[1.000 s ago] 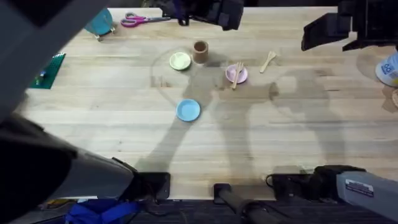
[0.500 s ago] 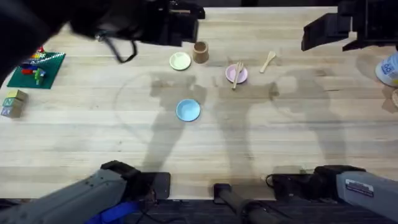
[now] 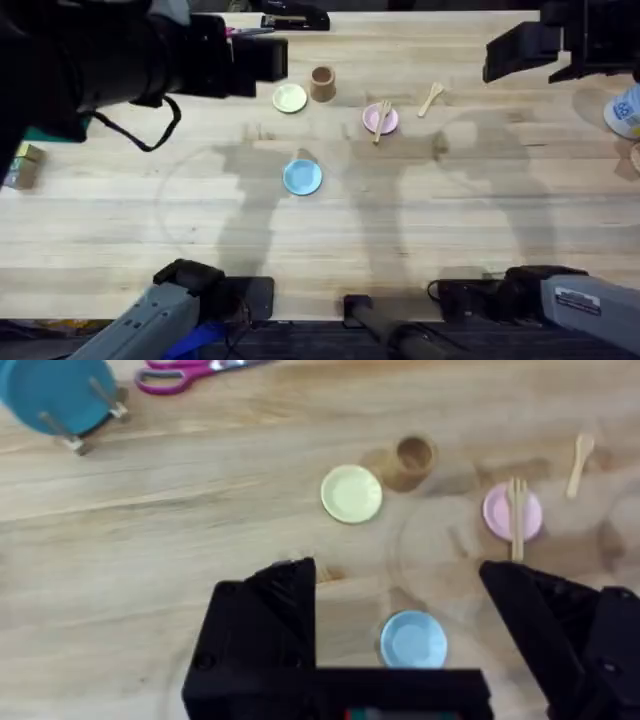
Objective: Pick up a utensil and set it on the pink plate, then put the other utensil in the container.
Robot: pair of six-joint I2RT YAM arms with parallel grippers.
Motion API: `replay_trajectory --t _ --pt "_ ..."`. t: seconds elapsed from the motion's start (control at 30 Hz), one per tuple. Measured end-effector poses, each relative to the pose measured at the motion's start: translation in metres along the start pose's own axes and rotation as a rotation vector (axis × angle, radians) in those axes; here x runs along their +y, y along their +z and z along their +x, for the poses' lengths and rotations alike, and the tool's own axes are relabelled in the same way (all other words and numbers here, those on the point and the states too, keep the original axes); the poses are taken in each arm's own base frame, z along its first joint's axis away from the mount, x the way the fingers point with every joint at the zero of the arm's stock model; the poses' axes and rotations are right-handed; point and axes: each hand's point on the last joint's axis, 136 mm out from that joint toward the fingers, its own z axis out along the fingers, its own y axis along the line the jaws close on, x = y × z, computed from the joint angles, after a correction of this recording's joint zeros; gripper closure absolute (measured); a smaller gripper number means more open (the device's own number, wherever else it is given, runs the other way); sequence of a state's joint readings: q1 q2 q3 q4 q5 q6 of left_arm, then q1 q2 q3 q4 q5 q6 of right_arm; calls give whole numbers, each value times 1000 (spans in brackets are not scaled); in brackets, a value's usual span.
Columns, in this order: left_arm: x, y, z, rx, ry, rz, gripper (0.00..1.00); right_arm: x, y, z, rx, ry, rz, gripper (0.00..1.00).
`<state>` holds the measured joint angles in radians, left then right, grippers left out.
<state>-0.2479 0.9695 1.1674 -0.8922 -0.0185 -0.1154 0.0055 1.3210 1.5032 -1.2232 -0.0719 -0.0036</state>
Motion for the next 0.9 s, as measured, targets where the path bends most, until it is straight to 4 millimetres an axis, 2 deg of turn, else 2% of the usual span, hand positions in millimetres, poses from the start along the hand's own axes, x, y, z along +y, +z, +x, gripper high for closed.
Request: replay_trajectory --t 0.17,0.27,0.5,0.67,0.9 --pt "4 9 6 26 114 82 9 0 1 0 3 0 0 5" --pt "12 17 8 26 150 130 8 0 1 0 4 0 0 5" --pt "23 49 24 18 242 353 6 0 1 0 4 0 0 5" --pt "13 67 34 4 275 542 8 0 1 0 4 0 0 5" --pt "0 70 30 -62 330 665 7 0 1 0 4 0 0 5"
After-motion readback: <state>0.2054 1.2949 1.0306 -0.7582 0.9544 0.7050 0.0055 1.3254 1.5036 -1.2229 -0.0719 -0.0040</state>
